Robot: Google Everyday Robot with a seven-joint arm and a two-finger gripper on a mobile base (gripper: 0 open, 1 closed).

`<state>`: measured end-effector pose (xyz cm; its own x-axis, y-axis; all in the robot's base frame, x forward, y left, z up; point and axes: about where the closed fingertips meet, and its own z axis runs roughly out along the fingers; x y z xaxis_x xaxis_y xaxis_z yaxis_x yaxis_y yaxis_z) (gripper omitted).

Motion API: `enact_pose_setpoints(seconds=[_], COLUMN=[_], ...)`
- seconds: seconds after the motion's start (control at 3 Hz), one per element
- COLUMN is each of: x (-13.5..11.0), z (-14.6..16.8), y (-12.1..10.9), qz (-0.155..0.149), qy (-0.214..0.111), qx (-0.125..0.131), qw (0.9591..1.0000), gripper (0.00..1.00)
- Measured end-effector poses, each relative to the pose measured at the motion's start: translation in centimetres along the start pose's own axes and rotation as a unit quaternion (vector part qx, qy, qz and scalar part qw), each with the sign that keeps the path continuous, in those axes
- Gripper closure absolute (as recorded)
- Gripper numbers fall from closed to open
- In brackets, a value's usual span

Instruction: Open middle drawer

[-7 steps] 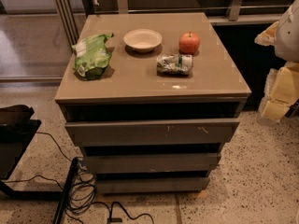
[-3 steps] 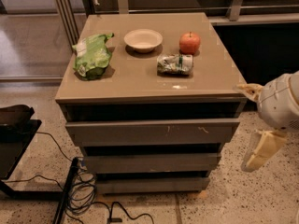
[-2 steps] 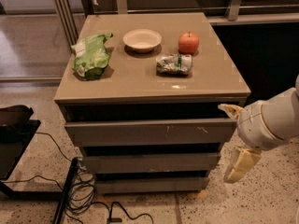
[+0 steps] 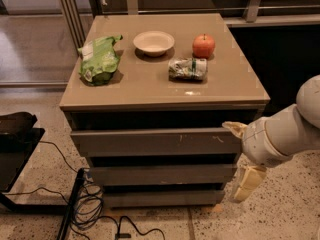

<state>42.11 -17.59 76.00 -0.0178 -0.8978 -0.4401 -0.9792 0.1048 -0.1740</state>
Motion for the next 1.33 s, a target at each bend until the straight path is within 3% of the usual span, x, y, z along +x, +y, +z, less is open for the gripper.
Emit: enact_pose_setpoints(seconds=[0.33, 0.67, 1.0, 1.33], x=[0.9, 2.5, 4.2, 5.9], z=[5.2, 10.2, 14.7, 18.7], y=[1.3, 2.3, 2.4, 1.7], qz=[-0.007, -0.009, 0.006, 0.033], qy=[-0.025, -0.044, -0.064, -0.056], qx=[-0.028, -0.023, -0.001, 0.016], qw=[0.9993, 0.9987, 0.9979, 0.9977], gripper=[0.0, 0.0, 0.0, 0.0])
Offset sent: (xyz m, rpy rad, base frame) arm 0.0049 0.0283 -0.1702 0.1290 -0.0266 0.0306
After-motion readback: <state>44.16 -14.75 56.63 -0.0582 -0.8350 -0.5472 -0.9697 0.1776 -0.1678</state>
